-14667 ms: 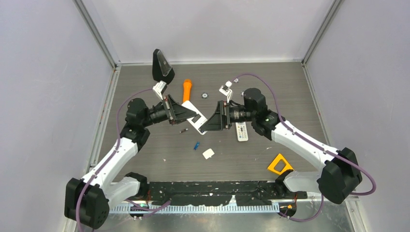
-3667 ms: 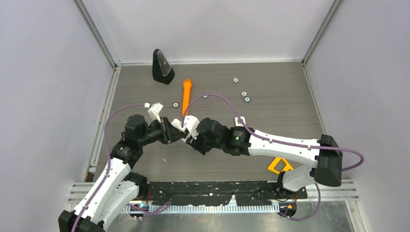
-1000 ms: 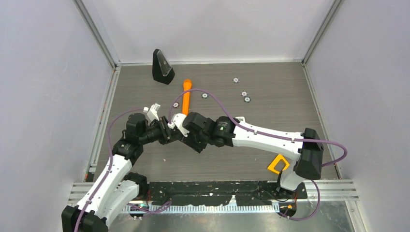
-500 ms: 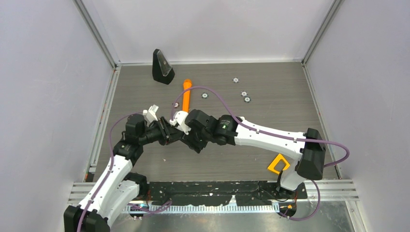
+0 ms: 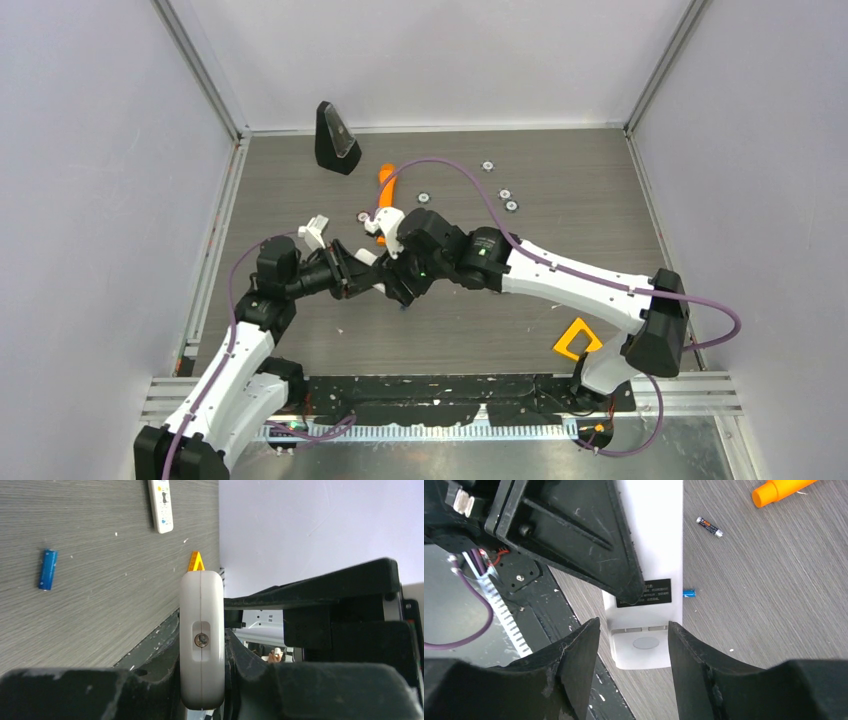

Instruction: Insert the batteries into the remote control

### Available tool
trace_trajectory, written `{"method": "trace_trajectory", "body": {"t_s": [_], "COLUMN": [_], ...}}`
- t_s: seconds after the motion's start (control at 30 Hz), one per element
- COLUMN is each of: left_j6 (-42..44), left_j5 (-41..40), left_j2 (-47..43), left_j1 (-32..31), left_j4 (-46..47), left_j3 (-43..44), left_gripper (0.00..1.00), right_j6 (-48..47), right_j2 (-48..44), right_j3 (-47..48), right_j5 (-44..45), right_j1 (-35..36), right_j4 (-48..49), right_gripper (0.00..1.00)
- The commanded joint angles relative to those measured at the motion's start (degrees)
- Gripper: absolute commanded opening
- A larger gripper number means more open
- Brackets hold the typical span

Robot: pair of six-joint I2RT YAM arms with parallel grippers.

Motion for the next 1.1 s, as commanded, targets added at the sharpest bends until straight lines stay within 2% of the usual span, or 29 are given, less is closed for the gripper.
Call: {"method": "trace_trajectory", "body": {"t_s": [0.0, 0.17, 0.27, 0.47, 0.63, 0.83, 1.07], "left_j6": [-3.2, -4.3, -5.0, -8.4, -14.6, -18.2, -19.8], "left_j5": [5.5, 5.5, 5.6, 4.2, 0.2, -1.6, -4.4], "left_j2": [-1.5, -1.1, -1.1, -2.9, -6.4, -7.7, -8.7], "left_j1": [0.4, 0.8, 0.9, 1.1, 1.1, 1.1, 1.1], "left_j4": [8.0, 9.5, 10.3, 10.9, 11.0, 10.4, 10.5], "left_j3": [0.5, -0.1, -0.3, -0.2, 0.8, 1.9, 3.7], "left_gripper": [0.00, 0.00, 0.00, 0.00, 0.00, 0.00, 0.00], "right_j6": [5.1, 9.2, 14.9, 31.4, 42.8, 53.5, 61.6], "right_j2": [-3.3, -6.0, -9.5, -20.1, -27.0, -27.6, -24.9], "right_j3": [0.5, 0.6, -1.2, -12.8, -23.1, -28.0, -30.5], "right_j5": [-3.1, -2.7, -2.0, -5.5, -7.8, -12.5, -16.0], "right_j1": [-1.7, -4.3, -6.4, -15.9, -17.3, -17.0, -16.6], "right_j4": [2.9, 3.6, 5.5, 14.8, 26.7, 38.6, 44.9], "right_gripper": [0.58, 0.58, 0.58, 0.58, 0.58, 0.62, 0.65]}}
